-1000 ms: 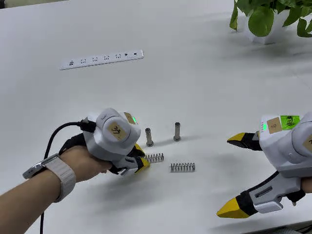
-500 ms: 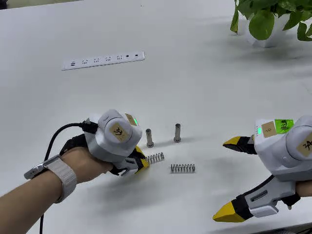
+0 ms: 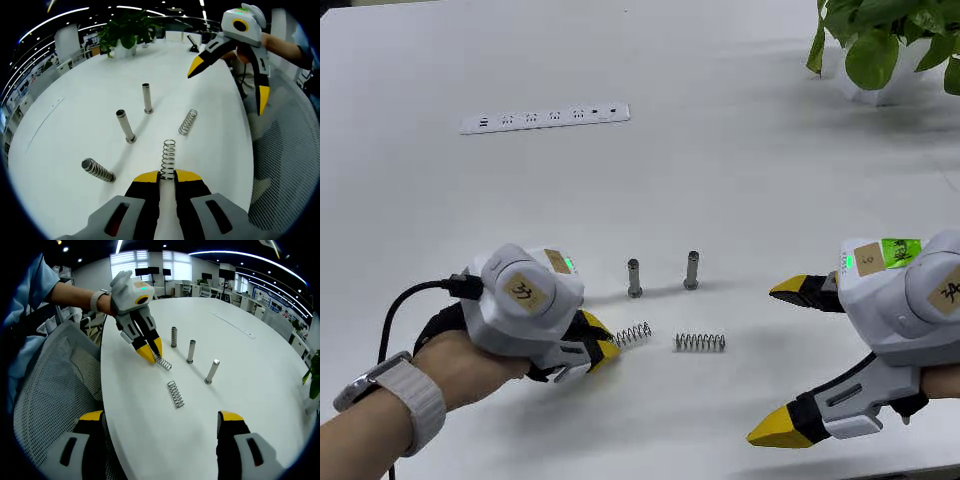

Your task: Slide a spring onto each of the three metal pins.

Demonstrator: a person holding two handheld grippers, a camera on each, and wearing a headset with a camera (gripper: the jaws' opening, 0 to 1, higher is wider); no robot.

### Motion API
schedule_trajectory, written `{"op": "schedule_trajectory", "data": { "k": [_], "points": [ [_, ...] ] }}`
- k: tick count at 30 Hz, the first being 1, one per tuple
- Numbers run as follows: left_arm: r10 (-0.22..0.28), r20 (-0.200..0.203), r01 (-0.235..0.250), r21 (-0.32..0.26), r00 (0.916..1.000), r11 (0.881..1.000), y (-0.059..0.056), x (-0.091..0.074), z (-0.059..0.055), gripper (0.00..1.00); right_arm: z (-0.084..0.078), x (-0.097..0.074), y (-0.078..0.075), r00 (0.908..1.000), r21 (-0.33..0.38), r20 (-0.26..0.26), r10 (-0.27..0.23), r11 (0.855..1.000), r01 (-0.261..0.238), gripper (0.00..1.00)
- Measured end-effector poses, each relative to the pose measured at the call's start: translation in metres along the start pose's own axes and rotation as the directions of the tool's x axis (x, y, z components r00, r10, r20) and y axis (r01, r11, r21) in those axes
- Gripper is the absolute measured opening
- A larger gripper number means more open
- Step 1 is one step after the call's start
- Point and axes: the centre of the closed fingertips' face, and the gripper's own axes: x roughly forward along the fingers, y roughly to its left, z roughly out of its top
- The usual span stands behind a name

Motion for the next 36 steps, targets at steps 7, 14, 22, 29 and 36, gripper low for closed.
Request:
{"op": "schedule_trajectory", "data": {
  "k": [7, 14, 22, 29, 36],
  "points": [
    [-0.017, 0.047, 0.018, -0.017, 0.9987, 1.000, -0.019, -0.009, -0.003, 0.10, 0.011, 0.005, 0.008, 0.9992, 0.001, 0.021, 0.034, 0.999, -0.034, 0.92],
    [-0.059, 0.122, 0.064, -0.034, 0.9907, 0.997, -0.035, -0.018, 0.004, 0.10, 0.029, 0.006, 0.013, 0.9952, 0.014, 0.073, 0.065, 0.998, -0.066, 0.91],
    [-0.122, 0.163, 0.126, -0.015, 0.9790, 0.992, -0.059, -0.023, 0.013, 0.10, 0.039, 0.018, 0.030, 0.9905, -0.005, 0.066, 0.121, 0.993, -0.121, 0.87],
    [-0.174, 0.206, 0.177, 0.004, 0.9631, 0.984, -0.073, -0.026, 0.023, 0.10, 0.049, 0.019, 0.038, 0.9832, -0.003, 0.088, 0.160, 0.987, -0.160, 0.83],
    [-0.221, 0.222, 0.221, 0.028, 0.9495, 0.975, -0.081, -0.027, 0.025, 0.10, 0.051, 0.021, 0.047, 0.9730, 0.013, 0.090, 0.213, 0.977, -0.215, 0.66]
  ]
}}
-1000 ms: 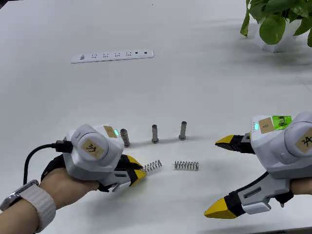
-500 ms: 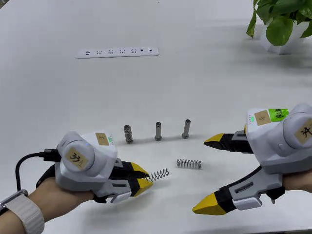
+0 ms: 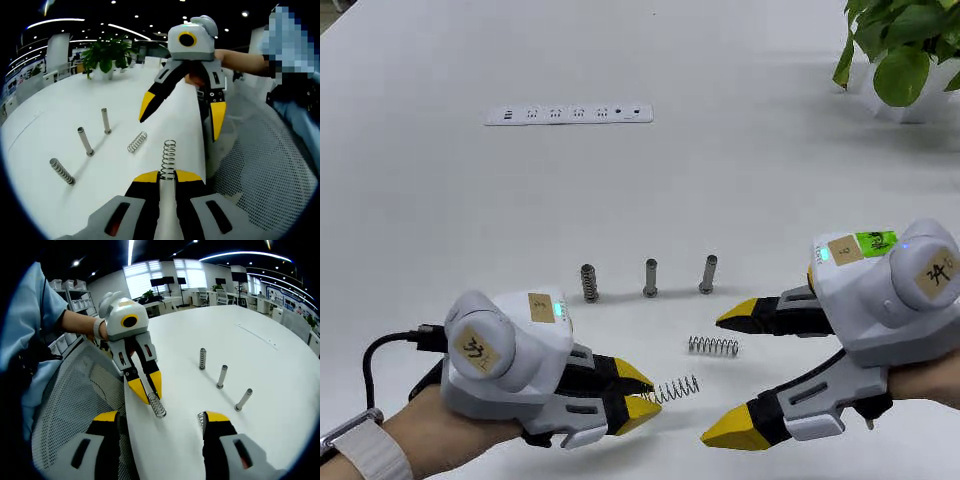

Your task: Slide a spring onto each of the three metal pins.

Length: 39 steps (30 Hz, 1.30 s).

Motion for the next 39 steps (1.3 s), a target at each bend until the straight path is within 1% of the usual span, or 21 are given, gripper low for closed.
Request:
{"op": "schedule_trajectory", "data": {
  "k": [5, 6, 9, 12, 14, 19, 26, 30, 33, 39],
  "points": [
    [-0.023, 0.006, 0.023, 0.017, 0.9997, 1.000, -0.002, -0.001, 0.001, 0.10, -0.003, 0.003, 0.008, 0.9988, 0.018, -0.012, 0.047, 0.999, -0.047, 0.53],
    [-0.027, 0.006, 0.027, 0.021, 0.9996, 0.999, -0.002, -0.001, 0.001, 0.10, -0.003, 0.003, 0.009, 0.9984, 0.023, -0.011, 0.055, 0.998, -0.055, 0.49],
    [-0.044, 0.013, 0.043, 0.036, 0.9990, 0.998, -0.003, -0.002, 0.001, 0.10, -0.004, 0.004, 0.012, 0.9970, 0.031, -0.009, 0.077, 0.997, -0.076, 0.42],
    [-0.056, 0.007, 0.056, 0.059, 0.9984, 0.997, -0.004, -0.002, 0.000, 0.10, -0.003, 0.005, 0.014, 0.9957, 0.036, -0.003, 0.093, 0.995, -0.093, 0.34],
    [-0.066, 0.003, 0.065, 0.064, 0.9978, 0.996, -0.005, -0.002, 0.000, 0.10, -0.004, 0.005, 0.015, 0.9946, 0.044, -0.005, 0.104, 0.994, -0.104, 0.30],
    [-0.085, 0.002, 0.084, 0.074, 0.9964, 0.994, -0.009, -0.001, 0.000, 0.10, -0.007, 0.006, 0.017, 0.9927, 0.048, -0.015, 0.119, 0.992, -0.118, 0.25],
    [-0.093, 0.011, 0.092, 0.076, 0.9956, 0.993, -0.012, 0.001, 0.004, 0.10, -0.011, 0.006, 0.017, 0.9908, 0.055, -0.026, 0.133, 0.990, -0.131, 0.19],
    [-0.094, 0.008, 0.093, 0.078, 0.9955, 0.993, -0.014, 0.002, 0.005, 0.10, -0.009, 0.006, 0.016, 0.9913, 0.057, -0.014, 0.131, 0.990, -0.130, 0.13],
    [-0.094, 0.011, 0.093, 0.077, 0.9955, 0.993, -0.015, 0.002, 0.006, 0.10, -0.008, 0.005, 0.017, 0.9904, 0.062, -0.013, 0.138, 0.989, -0.137, 0.12],
    [-0.092, 0.012, 0.091, 0.065, 0.9957, 0.994, -0.015, 0.005, 0.008, 0.10, -0.006, 0.002, 0.016, 0.9914, 0.038, -0.033, 0.126, 0.991, -0.125, 0.12]
  ]
}}
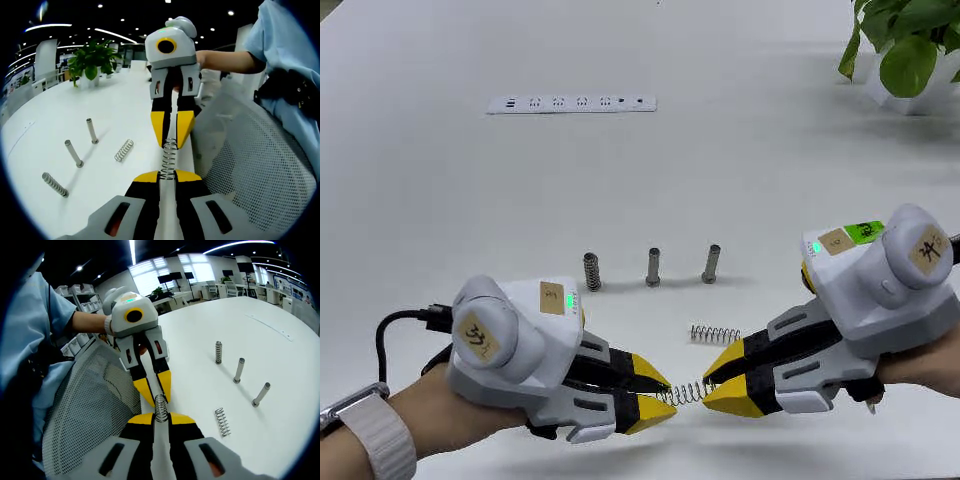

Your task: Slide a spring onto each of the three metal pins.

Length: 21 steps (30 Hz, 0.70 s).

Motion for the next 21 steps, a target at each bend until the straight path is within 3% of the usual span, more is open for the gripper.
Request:
{"op": "schedule_trajectory", "data": {
  "k": [12, 21],
  "points": [
    [-0.003, -0.011, 0.003, 0.001, 0.9999, 1.000, 0.002, 0.009, 0.006, 0.10, 0.018, -0.006, 0.000, 0.9997, -0.081, -0.007, -0.024, 0.996, 0.023, 0.12],
    [-0.011, -0.019, 0.011, 0.009, 0.9998, 1.000, 0.003, 0.014, 0.009, 0.09, 0.024, -0.004, 0.002, 0.9985, -0.143, -0.047, -0.029, 0.989, 0.022, 0.12]
  ]
}}
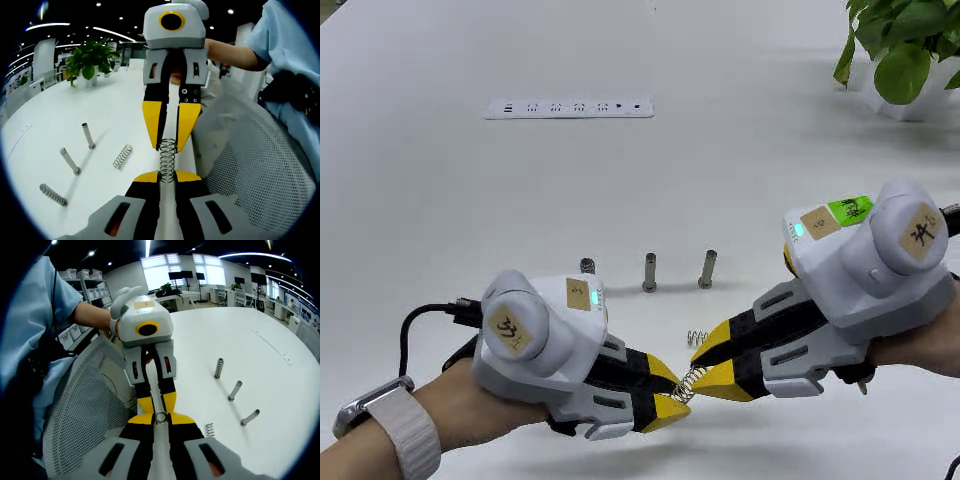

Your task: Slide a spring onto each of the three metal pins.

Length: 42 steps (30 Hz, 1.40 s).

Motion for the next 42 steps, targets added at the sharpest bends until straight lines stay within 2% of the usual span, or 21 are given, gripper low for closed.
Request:
{"op": "schedule_trajectory", "data": {
  "k": [7, 17, 19, 21, 23, 26, 29, 38, 42],
  "points": [
    [0.005, 0.002, -0.005, 0.004, 1.0000, 1.000, -0.001, 0.002, 0.004, 0.09, 0.003, -0.001, 0.001, 0.9997, -0.033, -0.024, 0.001, 0.999, -0.002, 0.12],
    [0.014, 0.003, -0.014, 0.014, 0.9999, 1.000, -0.001, 0.003, 0.003, 0.09, 0.001, -0.001, 0.003, 0.9978, -0.062, -0.065, 0.012, 0.998, -0.016, 0.12],
    [0.017, 0.006, -0.017, 0.014, 0.9998, 1.000, -0.001, 0.003, 0.003, 0.09, 0.002, -0.001, 0.004, 0.9972, -0.094, -0.074, 0.011, 0.995, -0.018, 0.15],
    [0.023, 0.009, -0.023, 0.014, 0.9997, 1.000, 0.001, 0.003, 0.004, 0.09, 0.003, -0.002, 0.003, 0.9961, -0.095, -0.087, 0.009, 0.995, -0.017, 0.23],
    [0.030, 0.007, -0.030, 0.021, 0.9995, 0.999, 0.002, 0.004, 0.004, 0.09, 0.001, -0.003, -0.001, 0.9943, -0.108, -0.106, 0.008, 0.994, -0.020, 0.23],
    [0.039, 0.002, -0.039, 0.028, 0.9993, 0.999, 0.002, 0.005, 0.004, 0.09, -0.008, -0.002, -0.006, 0.9837, -0.132, -0.179, 0.011, 0.991, -0.035, 0.22],
    [0.046, -0.005, -0.046, 0.036, 0.9989, 0.998, 0.003, 0.006, 0.004, 0.09, -0.009, 0.000, -0.007, 0.9782, -0.141, -0.207, 0.012, 0.989, -0.042, 0.22],
    [0.065, 0.017, -0.065, 0.027, 0.9978, 0.998, 0.004, 0.009, 0.010, 0.09, -0.014, 0.004, -0.009, 0.9568, -0.147, -0.289, 0.029, 0.986, -0.074, 0.18],
    [0.073, 0.028, -0.073, 0.022, 0.9970, 0.997, 0.005, 0.010, 0.013, 0.09, -0.016, 0.005, -0.009, 0.9522, -0.139, -0.303, 0.039, 0.987, -0.084, 0.18]
  ]
}}
